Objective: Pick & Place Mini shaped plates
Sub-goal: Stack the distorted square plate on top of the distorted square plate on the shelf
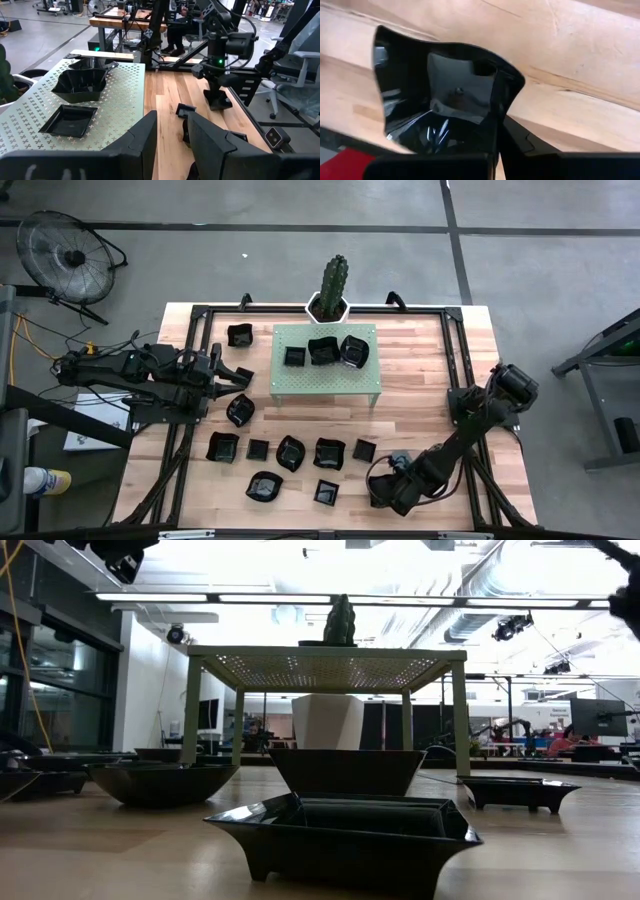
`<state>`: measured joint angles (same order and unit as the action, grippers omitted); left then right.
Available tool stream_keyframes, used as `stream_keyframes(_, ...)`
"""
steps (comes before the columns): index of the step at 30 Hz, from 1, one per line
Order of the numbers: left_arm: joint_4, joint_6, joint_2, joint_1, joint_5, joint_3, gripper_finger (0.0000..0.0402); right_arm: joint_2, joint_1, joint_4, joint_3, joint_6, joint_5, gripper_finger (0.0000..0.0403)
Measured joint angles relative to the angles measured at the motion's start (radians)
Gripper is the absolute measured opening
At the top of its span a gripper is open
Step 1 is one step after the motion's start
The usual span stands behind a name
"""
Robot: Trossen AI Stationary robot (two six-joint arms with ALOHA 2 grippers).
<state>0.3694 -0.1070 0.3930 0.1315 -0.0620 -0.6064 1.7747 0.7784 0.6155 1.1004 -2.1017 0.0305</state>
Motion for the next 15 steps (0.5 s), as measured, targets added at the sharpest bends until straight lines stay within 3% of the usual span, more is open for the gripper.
stream_keyframes(6,0.0,0.0,0.0,0.0,0.0,0.0,0.0108,-0.081,-0.007,0.002,0.0,0.012,-0.019,0.0002)
stream_keyframes(15,0.0,0.006,0.0,0.0,0.001,0.0,0.0108,-0.252,-0.053,-0.006,0.0,0.124,-0.187,0.0001)
